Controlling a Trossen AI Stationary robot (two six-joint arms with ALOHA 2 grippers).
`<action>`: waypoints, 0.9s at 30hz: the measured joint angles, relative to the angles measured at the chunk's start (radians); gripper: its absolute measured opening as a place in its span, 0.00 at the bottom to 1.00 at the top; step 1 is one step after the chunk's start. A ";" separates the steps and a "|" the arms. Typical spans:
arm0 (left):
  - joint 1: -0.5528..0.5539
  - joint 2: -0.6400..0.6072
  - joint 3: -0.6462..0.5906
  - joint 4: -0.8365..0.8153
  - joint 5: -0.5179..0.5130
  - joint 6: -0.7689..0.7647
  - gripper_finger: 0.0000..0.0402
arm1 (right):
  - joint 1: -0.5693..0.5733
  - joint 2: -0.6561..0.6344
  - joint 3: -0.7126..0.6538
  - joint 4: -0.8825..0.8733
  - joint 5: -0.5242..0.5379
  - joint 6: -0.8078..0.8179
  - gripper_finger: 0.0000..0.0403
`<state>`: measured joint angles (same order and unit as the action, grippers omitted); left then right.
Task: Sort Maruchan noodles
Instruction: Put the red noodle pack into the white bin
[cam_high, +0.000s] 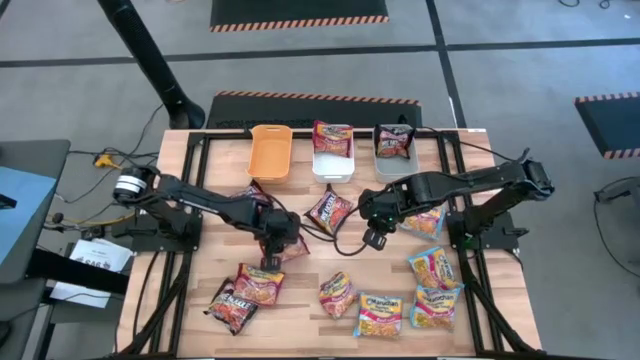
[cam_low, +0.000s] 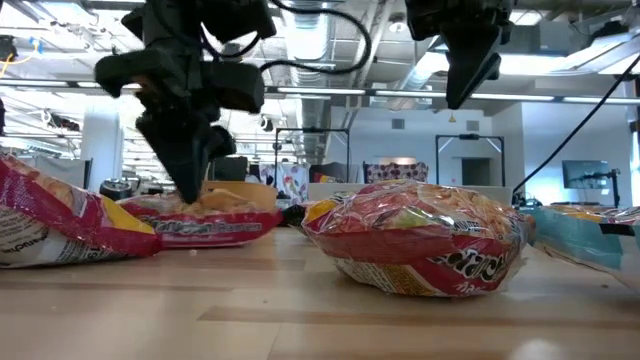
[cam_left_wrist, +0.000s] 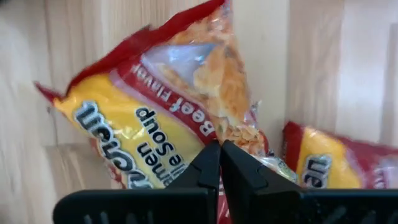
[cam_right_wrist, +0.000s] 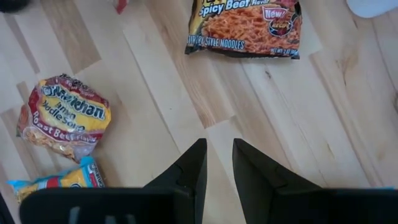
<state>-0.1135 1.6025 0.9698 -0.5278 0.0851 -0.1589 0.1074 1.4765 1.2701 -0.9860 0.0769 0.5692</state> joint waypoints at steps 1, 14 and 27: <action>0.000 -0.005 0.005 -0.002 0.000 0.000 0.00 | 0.000 0.000 0.000 0.000 0.000 -0.002 0.26; -0.007 -0.015 0.042 -0.061 -0.012 0.037 0.00 | -0.001 0.000 0.000 0.005 0.000 -0.024 0.26; -0.001 -0.014 0.042 0.121 0.014 0.068 0.00 | -0.026 0.000 0.000 0.006 -0.001 -0.027 0.26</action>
<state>-0.1143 1.5883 1.0119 -0.4067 0.0994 -0.0910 0.0814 1.4769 1.2705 -0.9802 0.0764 0.5419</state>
